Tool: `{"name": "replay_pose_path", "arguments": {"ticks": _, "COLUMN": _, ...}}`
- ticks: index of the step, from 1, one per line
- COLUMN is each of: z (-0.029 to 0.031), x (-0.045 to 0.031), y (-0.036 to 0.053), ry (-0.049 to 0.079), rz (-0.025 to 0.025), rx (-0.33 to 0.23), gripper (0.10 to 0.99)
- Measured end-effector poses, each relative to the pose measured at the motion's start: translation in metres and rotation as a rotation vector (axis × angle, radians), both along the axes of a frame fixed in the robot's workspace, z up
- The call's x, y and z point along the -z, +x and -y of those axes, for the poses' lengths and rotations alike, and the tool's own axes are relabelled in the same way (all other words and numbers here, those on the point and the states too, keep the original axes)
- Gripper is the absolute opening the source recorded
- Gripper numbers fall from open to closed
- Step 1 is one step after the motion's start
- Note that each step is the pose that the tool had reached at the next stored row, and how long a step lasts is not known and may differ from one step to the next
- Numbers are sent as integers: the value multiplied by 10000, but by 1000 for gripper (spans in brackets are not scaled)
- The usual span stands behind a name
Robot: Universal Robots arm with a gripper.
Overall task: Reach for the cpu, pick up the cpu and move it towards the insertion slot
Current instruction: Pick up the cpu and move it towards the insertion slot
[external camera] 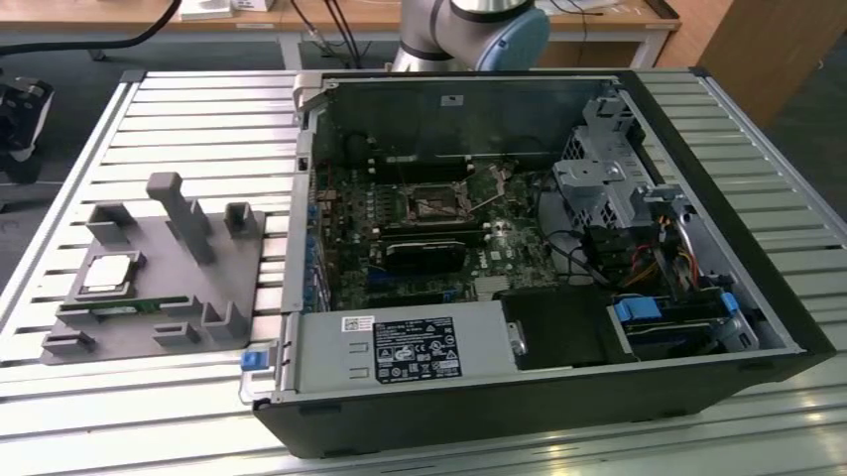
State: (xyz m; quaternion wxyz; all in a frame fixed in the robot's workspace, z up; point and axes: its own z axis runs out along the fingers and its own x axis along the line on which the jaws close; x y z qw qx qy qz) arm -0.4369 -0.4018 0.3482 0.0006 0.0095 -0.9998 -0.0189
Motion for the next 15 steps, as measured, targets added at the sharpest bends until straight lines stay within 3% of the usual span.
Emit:
{"name": "replay_pose_path", "arguments": {"ticks": 2, "z": 1, "x": 31, "y": -1, "ry": -2, "rz": -1, "rx": 0, "gripper": 114}}
{"name": "replay_pose_path", "arguments": {"ticks": 4, "z": 2, "x": 66, "y": -2, "ry": -2, "rz": -1, "rx": -1, "gripper": 235}}
{"name": "replay_pose_path", "arguments": {"ticks": 5, "z": 2, "x": 84, "y": -3, "ry": -2, "rz": -1, "rx": -1, "gripper": 235}}
{"name": "replay_pose_path", "arguments": {"ticks": 9, "z": 7, "x": 176, "y": -5, "ry": -2, "rz": -2, "rx": -1, "gripper": 467}}
{"name": "replay_pose_path", "arguments": {"ticks": 10, "z": 8, "x": 194, "y": -6, "ry": -2, "rz": -2, "rx": -1, "gripper": 467}}
{"name": "replay_pose_path", "arguments": {"ticks": 12, "z": 9, "x": 230, "y": -6, "ry": -2, "rz": -2, "rx": -1, "gripper": 584}}
{"name": "replay_pose_path", "arguments": {"ticks": 15, "z": 15, "x": 284, "y": -6, "ry": -2, "rz": -3, "rx": -23, "gripper": 643}}
